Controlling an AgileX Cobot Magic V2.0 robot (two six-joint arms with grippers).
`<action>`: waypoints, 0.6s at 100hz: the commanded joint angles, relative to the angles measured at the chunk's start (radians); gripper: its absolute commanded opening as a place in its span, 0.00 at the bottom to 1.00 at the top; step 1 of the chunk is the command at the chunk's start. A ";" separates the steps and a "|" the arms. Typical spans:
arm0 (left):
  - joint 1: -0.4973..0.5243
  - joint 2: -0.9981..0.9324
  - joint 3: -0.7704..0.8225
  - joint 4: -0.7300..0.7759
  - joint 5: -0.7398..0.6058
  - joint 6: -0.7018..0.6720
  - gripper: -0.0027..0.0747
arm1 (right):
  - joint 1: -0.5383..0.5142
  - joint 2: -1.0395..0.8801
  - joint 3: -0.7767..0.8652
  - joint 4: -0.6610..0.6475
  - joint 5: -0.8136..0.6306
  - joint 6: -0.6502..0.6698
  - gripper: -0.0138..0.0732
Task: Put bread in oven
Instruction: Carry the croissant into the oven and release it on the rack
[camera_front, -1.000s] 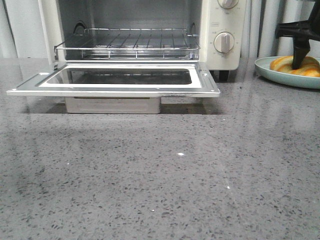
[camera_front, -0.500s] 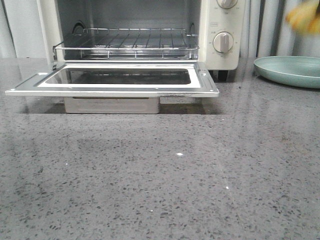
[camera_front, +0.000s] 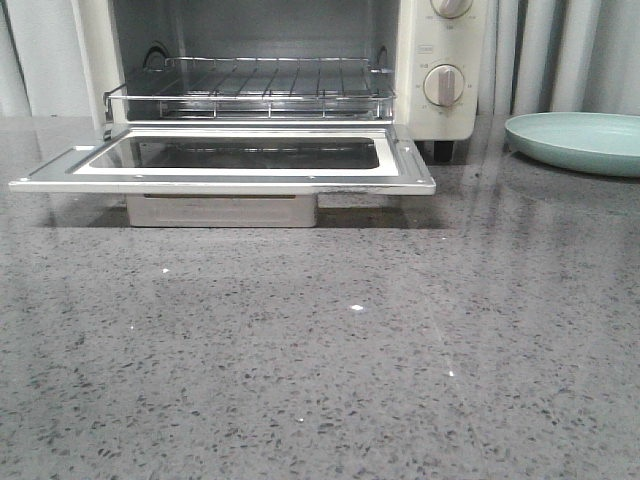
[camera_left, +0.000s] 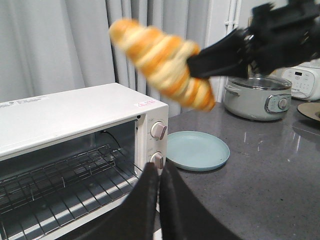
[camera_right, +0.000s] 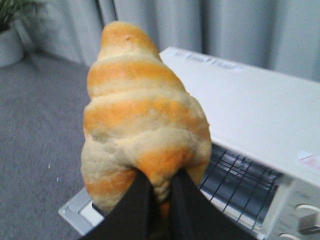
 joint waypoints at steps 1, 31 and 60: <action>0.002 -0.001 -0.026 -0.044 -0.046 -0.008 0.01 | 0.042 0.080 -0.025 -0.031 -0.048 -0.036 0.09; 0.002 -0.003 -0.030 -0.055 -0.013 -0.008 0.01 | 0.039 0.374 -0.082 -0.270 -0.121 -0.036 0.09; 0.002 -0.003 -0.030 -0.055 0.008 -0.008 0.01 | -0.010 0.546 -0.290 -0.325 -0.103 -0.036 0.09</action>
